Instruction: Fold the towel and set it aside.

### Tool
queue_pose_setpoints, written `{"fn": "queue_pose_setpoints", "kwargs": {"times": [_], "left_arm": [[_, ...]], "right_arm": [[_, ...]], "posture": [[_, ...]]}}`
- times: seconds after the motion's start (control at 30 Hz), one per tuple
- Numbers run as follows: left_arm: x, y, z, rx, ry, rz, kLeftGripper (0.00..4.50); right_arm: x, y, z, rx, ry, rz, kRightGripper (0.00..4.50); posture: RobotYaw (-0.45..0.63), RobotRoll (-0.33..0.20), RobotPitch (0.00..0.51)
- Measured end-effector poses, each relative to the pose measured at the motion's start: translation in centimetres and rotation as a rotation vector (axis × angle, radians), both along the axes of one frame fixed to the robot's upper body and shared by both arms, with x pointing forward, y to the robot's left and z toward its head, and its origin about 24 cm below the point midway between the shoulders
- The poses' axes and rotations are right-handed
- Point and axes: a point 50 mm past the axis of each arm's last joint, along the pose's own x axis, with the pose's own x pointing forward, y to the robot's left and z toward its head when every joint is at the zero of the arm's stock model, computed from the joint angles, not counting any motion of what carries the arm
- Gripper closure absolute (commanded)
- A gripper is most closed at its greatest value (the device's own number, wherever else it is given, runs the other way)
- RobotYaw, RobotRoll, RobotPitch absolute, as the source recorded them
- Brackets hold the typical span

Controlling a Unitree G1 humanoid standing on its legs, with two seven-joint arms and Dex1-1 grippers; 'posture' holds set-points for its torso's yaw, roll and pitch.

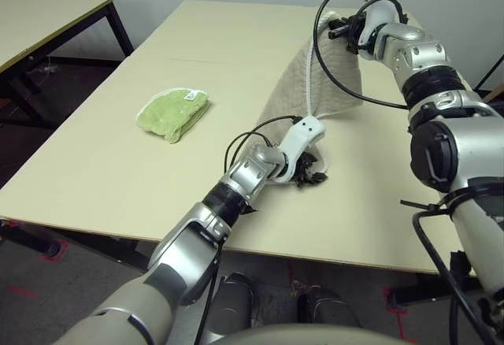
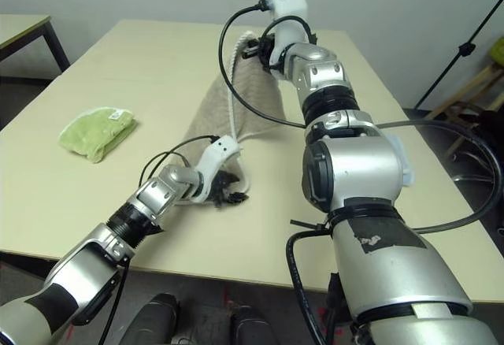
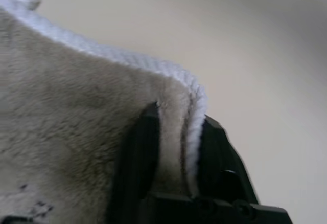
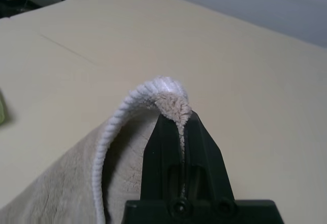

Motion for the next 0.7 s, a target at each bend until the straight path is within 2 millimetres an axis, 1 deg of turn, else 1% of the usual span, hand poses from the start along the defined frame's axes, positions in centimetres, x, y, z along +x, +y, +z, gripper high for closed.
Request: {"fn": "queue_pose_setpoints", "kwargs": {"times": [0.07, 0.1, 0.17, 0.23, 0.3, 0.37, 0.4, 0.47, 0.53, 0.6, 0.7], "left_arm": [[-0.1, 1.2, 0.2, 0.0, 0.002, 0.01, 4.48], [-0.2, 1.6, 0.3, 0.0, 0.008, 0.014, 4.48], [-0.7, 2.8, 1.2, -0.043, 0.037, 0.037, 4.48], [-1.2, 4.3, 2.9, -0.124, 0.063, 0.065, 4.48], [-1.5, 5.9, 5.2, -0.206, 0.053, 0.07, 4.48], [-1.9, 7.4, 7.3, -0.291, 0.064, 0.087, 4.48], [-1.9, 8.2, 7.9, -0.313, 0.073, 0.1, 4.48], [-2.0, 10.4, 9.0, -0.328, 0.106, 0.133, 4.48], [-1.5, 12.8, 10.0, -0.33, 0.118, 0.185, 4.48], [-0.3, 15.2, 11.3, -0.338, 0.094, 0.261, 4.48], [1.7, 16.9, 12.5, -0.357, 0.035, 0.327, 4.48]], "right_arm": [[-0.1, -0.7, -1.0, -0.007, 0.034, 0.01, 4.5], [-0.2, -1.1, -1.3, -0.011, 0.046, 0.013, 4.5], [-0.6, -2.0, -2.2, -0.025, 0.078, 0.039, 4.5], [-1.2, -3.6, -3.6, -0.046, 0.138, 0.067, 4.5], [-2.1, -4.9, -5.3, -0.062, 0.235, 0.122, 4.5], [-3.5, -6.1, -6.8, -0.091, 0.348, 0.213, 4.5], [-4.1, -6.6, -7.3, -0.105, 0.393, 0.244, 4.5], [-5.4, -7.9, -8.1, -0.154, 0.479, 0.305, 4.5], [-6.3, -9.2, -8.4, -0.181, 0.536, 0.322, 4.5], [-6.5, -10.2, -8.6, -0.193, 0.554, 0.304, 4.5], [-5.9, -10.6, -9.4, -0.225, 0.557, 0.239, 4.5]], "posture": [[0.14, 0.0, 0.064], [0.14, 0.0, 0.063], [0.15, 0.0, 0.064], [0.16, 0.0, 0.066], [0.16, 0.0, 0.067], [0.16, 0.0, 0.068], [0.16, 0.0, 0.067], [0.16, 0.0, 0.065], [0.16, 0.0, 0.062], [0.15, 0.0, 0.06], [0.15, 0.0, 0.06]]}}
